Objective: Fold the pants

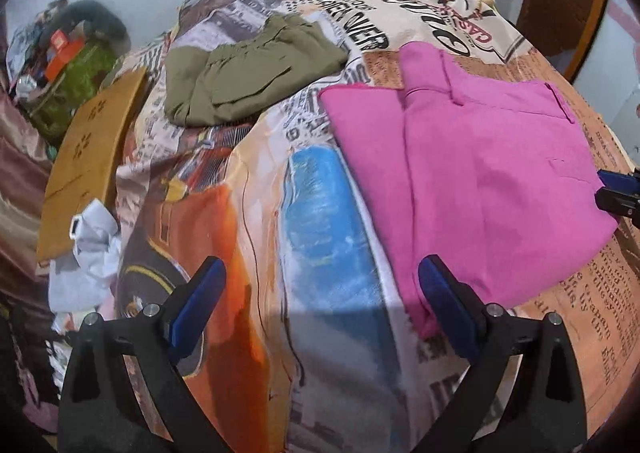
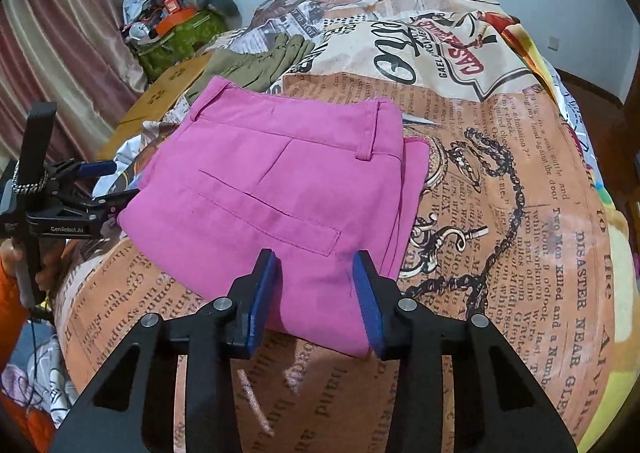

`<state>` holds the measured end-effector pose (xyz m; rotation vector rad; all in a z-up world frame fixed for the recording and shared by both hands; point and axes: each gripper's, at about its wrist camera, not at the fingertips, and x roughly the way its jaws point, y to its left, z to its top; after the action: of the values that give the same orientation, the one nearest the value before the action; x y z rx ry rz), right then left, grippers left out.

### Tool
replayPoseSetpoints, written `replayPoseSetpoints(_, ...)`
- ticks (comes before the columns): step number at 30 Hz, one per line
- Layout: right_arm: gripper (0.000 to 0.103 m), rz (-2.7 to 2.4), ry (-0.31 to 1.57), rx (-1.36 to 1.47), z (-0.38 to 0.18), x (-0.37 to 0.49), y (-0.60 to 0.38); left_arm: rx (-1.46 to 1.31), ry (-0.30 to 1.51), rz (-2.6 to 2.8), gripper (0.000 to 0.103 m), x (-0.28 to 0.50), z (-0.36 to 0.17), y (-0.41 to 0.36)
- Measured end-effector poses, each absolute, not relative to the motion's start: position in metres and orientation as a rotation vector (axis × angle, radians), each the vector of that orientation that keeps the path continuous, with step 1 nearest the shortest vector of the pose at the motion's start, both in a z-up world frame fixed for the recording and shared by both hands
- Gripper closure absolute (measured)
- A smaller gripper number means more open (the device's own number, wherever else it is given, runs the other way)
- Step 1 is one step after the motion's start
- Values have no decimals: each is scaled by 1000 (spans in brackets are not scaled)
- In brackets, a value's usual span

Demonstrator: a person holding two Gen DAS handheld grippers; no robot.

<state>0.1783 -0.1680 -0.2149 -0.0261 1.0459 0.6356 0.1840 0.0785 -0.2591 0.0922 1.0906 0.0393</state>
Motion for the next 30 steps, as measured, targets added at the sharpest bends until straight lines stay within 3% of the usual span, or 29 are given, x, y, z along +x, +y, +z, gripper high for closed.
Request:
replayPoseSetpoints(17, 67, 607, 993, 9, -191, 213, -178, 95, 963, -17, 4, 223, -198, 59)
replayPoseSetpoints(30, 66, 612, 1024, 57, -212, 266, -176, 93, 1003, -107, 5, 287, -222, 22)
